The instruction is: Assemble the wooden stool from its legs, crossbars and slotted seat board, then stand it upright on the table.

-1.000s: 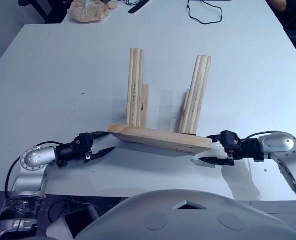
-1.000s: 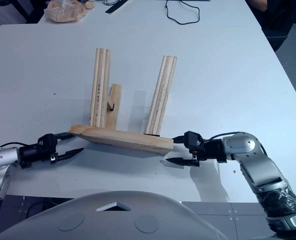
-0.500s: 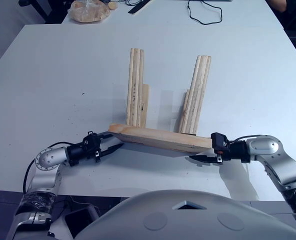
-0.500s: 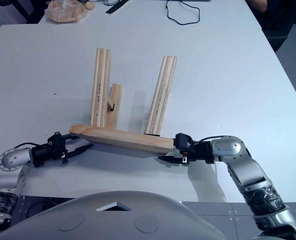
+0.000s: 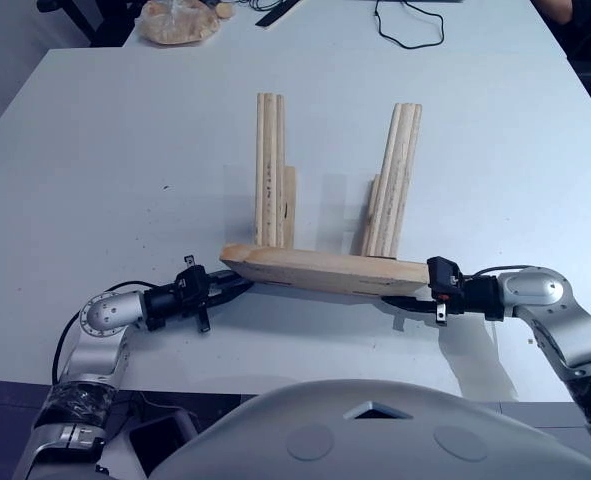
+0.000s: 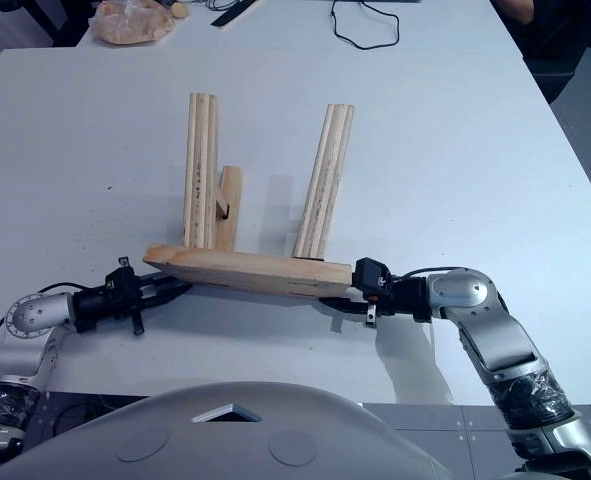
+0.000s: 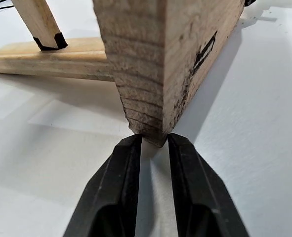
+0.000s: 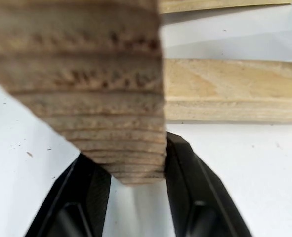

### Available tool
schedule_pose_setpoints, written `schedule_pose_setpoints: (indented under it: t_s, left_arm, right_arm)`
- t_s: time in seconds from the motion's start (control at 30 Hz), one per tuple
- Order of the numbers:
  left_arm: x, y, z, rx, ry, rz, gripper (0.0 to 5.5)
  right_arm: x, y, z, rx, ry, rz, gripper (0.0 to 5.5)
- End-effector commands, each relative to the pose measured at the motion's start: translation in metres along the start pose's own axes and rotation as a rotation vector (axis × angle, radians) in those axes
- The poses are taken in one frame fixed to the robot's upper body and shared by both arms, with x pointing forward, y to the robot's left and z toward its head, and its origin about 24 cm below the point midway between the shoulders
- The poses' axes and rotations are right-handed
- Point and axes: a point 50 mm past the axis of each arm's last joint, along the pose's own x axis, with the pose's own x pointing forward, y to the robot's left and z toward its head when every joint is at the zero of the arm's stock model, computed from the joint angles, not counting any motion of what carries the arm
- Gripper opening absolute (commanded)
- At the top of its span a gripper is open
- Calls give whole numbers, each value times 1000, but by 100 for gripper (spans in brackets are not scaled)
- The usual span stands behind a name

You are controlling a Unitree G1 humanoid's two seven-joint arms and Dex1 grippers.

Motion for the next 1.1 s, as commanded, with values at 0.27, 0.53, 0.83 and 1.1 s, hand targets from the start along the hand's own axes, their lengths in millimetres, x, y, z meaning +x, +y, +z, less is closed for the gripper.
schedule_pose_setpoints:
  t_s: [0.27,0.53,0.83,1.1]
  left_arm:
    - [-1,-20,115,-137,-296,-96,78]
    - [-10,-16,178,-196,-451,-138,78]
    - [-32,-10,231,-245,-539,-198,78]
    - [-39,-9,241,-369,-423,-184,78]
  right_arm:
    - [-23,26,85,148,-258,103,143]
    - [-51,16,155,356,-477,221,143]
    - [-66,-3,195,370,-653,242,143]
    - [-46,-13,197,465,-747,197,143]
